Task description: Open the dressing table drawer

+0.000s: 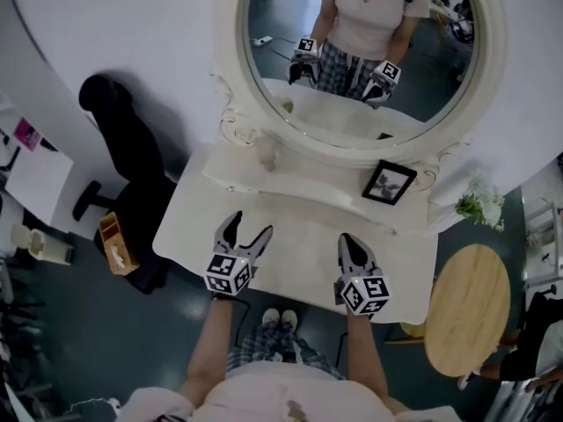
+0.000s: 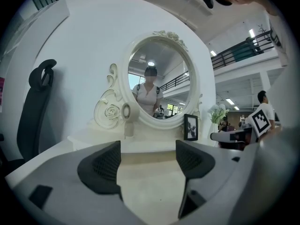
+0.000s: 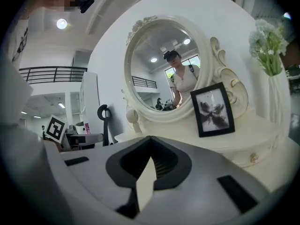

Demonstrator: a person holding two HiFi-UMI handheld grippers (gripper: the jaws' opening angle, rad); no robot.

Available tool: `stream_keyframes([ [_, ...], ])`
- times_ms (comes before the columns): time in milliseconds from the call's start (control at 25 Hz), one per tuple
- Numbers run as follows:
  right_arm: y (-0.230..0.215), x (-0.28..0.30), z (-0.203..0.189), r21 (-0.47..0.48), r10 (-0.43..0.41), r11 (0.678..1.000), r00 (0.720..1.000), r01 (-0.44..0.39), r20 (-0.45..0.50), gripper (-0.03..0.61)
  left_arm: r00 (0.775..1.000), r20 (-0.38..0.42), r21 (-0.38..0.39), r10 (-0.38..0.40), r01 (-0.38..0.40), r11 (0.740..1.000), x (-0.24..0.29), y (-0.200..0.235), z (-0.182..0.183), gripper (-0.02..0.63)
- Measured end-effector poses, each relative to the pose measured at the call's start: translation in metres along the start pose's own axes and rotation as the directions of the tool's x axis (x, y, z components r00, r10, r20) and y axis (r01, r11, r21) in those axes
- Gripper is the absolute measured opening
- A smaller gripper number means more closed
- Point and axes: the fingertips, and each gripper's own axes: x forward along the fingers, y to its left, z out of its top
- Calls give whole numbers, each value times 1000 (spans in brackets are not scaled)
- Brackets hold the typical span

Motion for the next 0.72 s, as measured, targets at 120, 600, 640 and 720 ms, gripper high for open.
stream_keyframes([
  [120, 14, 19, -9, 7, 37, 999, 999, -37, -15, 15, 999, -10, -11, 31, -31, 999, 2, 17, -7, 357],
  [600, 83, 117, -37, -9, 211, 977, 975, -212, -64, 15, 988, -44, -96, 148, -151, 984, 25, 95, -39, 356],
  [640, 89, 125, -40, -14, 219, 975, 973, -220, -71, 15, 987, -50, -100, 155, -159, 982, 27, 102, -41, 356],
  [720, 98, 142, -46, -23, 233, 972, 969, -236, -85, 15, 984, -59, -106, 166, -172, 979, 34, 116, -45, 356],
])
